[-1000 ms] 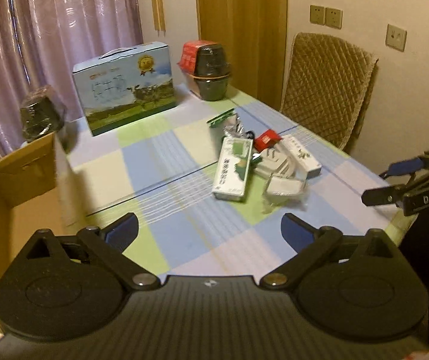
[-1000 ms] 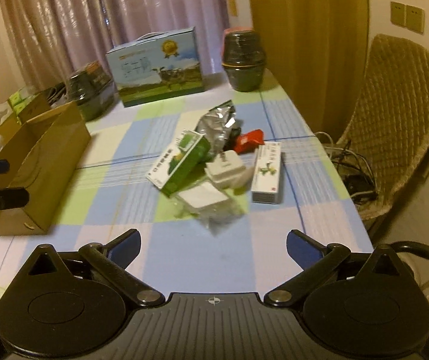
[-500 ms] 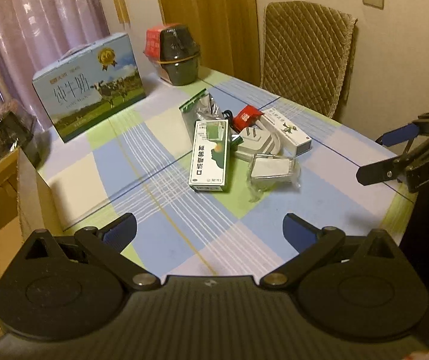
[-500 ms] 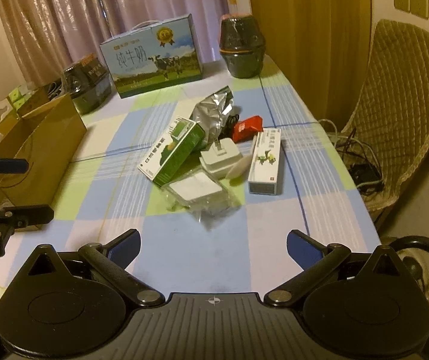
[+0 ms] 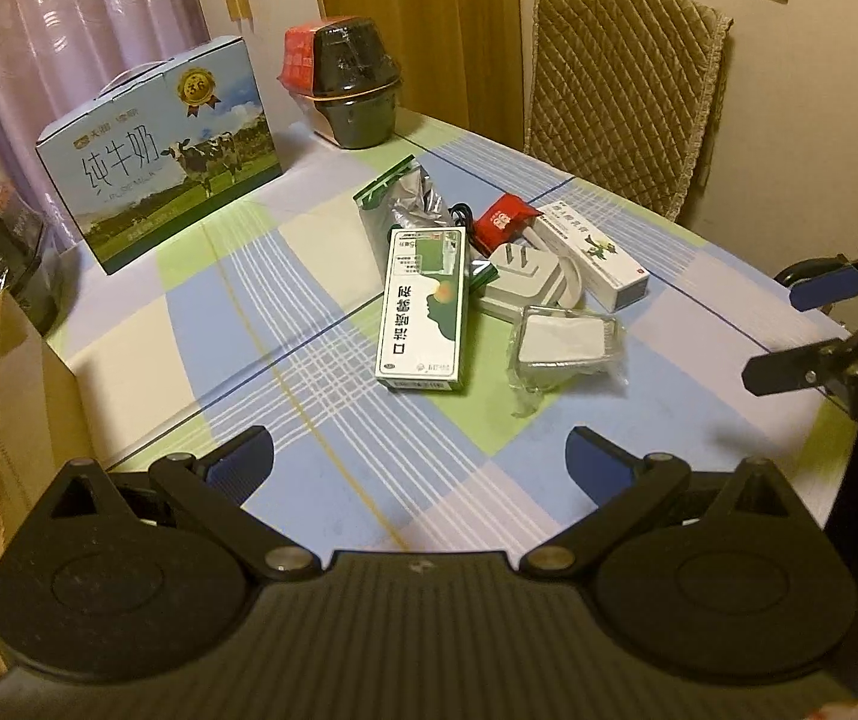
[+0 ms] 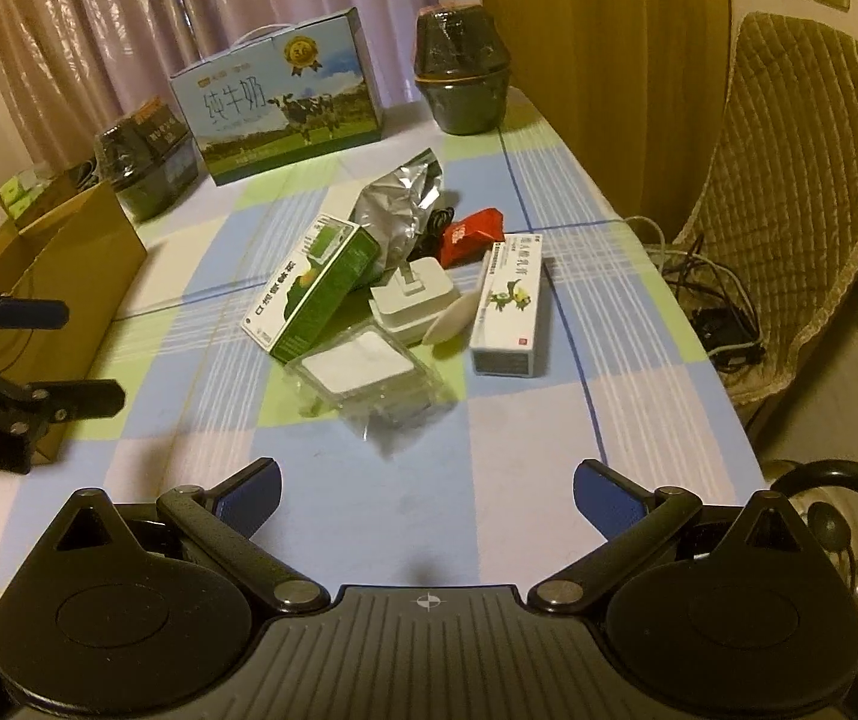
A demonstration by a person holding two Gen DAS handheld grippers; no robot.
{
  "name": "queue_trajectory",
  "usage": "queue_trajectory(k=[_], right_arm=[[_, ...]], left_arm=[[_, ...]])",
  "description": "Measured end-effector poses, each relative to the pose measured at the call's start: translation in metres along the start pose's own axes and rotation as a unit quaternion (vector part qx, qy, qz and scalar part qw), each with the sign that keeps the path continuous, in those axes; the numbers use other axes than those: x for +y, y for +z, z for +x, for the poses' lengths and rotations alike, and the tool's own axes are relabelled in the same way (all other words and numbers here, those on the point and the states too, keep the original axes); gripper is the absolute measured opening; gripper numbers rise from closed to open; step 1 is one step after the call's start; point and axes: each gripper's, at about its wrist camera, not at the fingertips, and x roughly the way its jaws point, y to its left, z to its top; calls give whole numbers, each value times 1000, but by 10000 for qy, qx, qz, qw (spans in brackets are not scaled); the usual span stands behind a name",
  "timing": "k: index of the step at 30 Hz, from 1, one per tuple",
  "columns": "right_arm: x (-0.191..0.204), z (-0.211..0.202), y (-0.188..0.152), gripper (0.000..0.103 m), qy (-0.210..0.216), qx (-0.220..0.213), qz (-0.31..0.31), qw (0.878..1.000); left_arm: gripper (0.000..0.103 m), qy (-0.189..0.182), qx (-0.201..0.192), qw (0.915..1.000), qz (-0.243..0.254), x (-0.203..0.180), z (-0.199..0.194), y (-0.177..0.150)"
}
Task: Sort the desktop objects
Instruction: 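Move both open tools back over the items on the table, then grasp the green-and-white box with left tool while right grasps the clear white-pad packet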
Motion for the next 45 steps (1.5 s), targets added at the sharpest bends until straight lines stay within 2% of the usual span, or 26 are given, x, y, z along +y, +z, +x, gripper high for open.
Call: queue_trajectory(k=[11, 22, 32, 37, 39, 45], right_arm=[[17, 28, 5, 101, 443, 161, -871, 9951], [19, 55, 17, 99, 580, 195, -1620, 9849], [29, 84, 34, 90, 738, 317, -2300, 9699], [28, 102, 42, 85, 764, 455, -2447, 9655], [28, 107, 44, 85, 757, 474, -2490, 9644], [29, 118, 48, 84, 772, 532, -2555, 9623]], left_arm=[[102, -156, 64, 9999, 36, 2, 40, 22], [100, -411, 294, 9977, 452, 8, 79, 34], [98, -638, 684, 9863, 1356, 5, 108, 57], [96, -676, 816, 9772, 1838, 1, 124, 65], [93, -671, 858, 9745, 1964, 1, 130, 67], [92, -793, 888, 9704, 2100, 2, 145, 73]])
